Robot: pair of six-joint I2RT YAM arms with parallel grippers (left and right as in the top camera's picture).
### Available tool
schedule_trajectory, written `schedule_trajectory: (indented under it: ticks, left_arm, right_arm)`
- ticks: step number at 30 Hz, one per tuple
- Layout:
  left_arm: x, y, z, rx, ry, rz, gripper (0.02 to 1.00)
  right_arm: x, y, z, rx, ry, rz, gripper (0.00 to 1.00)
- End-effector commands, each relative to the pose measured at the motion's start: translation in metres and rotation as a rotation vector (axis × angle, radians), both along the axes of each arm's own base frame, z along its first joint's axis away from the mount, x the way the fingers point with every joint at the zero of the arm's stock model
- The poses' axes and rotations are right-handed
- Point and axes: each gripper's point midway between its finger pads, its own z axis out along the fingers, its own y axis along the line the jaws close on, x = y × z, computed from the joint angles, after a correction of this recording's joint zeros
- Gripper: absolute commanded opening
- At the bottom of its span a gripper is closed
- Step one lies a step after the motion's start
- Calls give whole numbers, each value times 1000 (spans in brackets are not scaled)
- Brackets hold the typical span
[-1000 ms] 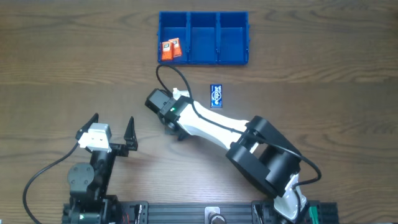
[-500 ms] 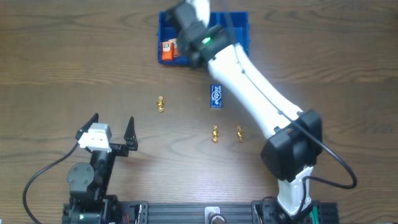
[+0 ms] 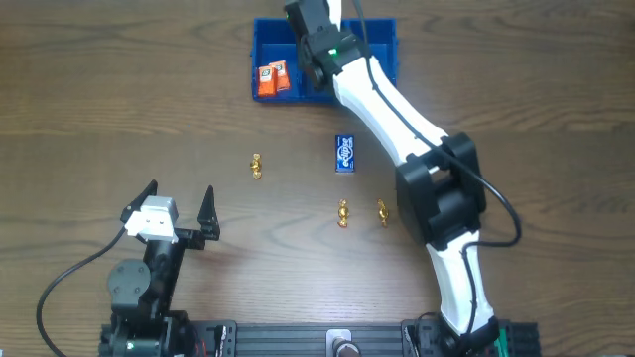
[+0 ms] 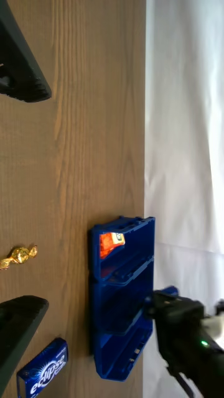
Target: Sort Candies Into Trays
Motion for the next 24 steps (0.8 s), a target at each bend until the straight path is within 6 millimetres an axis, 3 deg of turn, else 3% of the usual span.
schedule_trajectory:
  ticks: [1,3,5,7,8,13,17,20,24]
  left_arm:
    - [-1,-2,-16,14,43,-17,996]
    - [-1,-2,-16,14,43,-17,998]
    - [-1,-2,-16,14,43,-17,998]
    - [-1,-2,-16,14,43,-17,998]
    - [-1,-2,-16,14,43,-17,998]
    - [-1,-2,-16,14,43,-17,998]
    - [-1,-2,-16,14,43,-16,998]
    - [-1,-2,-16,14,43,-17,998]
    - [-1,-2,-16,14,43,-17,998]
  right_arm:
    - [5,-8,0,23,1,-28,242]
    - [5,-7,-1,28,5,-23,305]
    - [5,-7,-1,30,6,-21,446]
    - [4,-5,-1,37,10,-15,704]
    - [4,-3,-1,48,14,-5,787]
    - [0,-3,24,68,-16,2,842]
    - [-20,-17,52,84,-47,-4,871]
    - [-59,-37,60,97,-51,3,879]
    - [-115,-53,29,117,44,-19,879]
